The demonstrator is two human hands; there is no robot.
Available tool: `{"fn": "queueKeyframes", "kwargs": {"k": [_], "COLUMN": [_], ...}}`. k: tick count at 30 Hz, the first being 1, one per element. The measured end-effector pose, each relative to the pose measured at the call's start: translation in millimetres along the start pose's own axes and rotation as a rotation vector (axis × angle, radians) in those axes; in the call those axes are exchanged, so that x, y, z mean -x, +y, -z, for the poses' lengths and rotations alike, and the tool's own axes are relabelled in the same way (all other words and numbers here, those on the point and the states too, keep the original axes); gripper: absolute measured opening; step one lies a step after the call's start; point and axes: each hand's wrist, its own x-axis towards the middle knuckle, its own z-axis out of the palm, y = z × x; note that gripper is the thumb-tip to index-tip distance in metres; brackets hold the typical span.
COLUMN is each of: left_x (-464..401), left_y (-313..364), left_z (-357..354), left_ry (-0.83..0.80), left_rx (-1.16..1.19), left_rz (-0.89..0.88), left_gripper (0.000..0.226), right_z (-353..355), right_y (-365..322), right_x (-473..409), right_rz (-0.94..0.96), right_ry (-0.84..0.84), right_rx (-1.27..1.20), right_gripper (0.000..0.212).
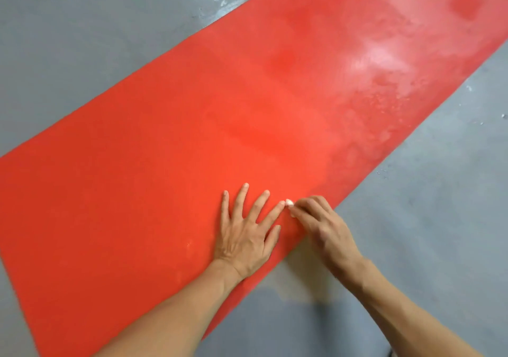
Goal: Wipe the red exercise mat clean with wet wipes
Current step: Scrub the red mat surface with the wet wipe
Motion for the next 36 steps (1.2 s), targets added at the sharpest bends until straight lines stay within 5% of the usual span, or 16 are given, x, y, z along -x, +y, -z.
{"fn": "queueKeyframes", "kwargs": {"k": [7, 13, 18, 24, 26, 29, 32, 36], "left_x": [-1, -2, -3, -6, -8, -10, -17, -39], "left_y": [-1, -4, -3, 1, 4, 11, 17, 35], "left_z": [-2, 1, 3, 4, 6, 11, 22, 44], "left_ry": [0.007, -0.036, -0.083, -0.145, -0.208, -0.309, -0.413, -0.561], "left_rx": [-0.017, 0.004, 0.020, -0.024, -0.093, -0.220, -0.280, -0.113], "left_rz": [-0.169, -0.153, -0.118, -0.025, 0.000, -0.006, 0.024, 0.209], "left_gripper": [0.046, 0.048, 0.056, 0.070, 0.075, 0.079, 0.079, 0.082], "right_z": [13, 1, 26, 26, 14, 11, 25, 42], "right_y": [38, -30, 13, 55, 25, -9, 33, 106], "right_x": [-19, 21, -3, -44, -33, -1, -15, -63], "right_rz": [-0.521, -0.286, -0.144, -0.650, -0.596, -0.218, 0.048, -0.273], "right_ry": [0.223, -0.008, -0.120, 0.209, 0.177, -0.088, -0.215, -0.081], "right_rx": [0.127, 0.027, 0.094, 0.075, 0.003, -0.092, -0.093, -0.016], "right_gripper": [0.028, 0.033, 0.038, 0.017, 0.026, 0.033, 0.035, 0.029]}}
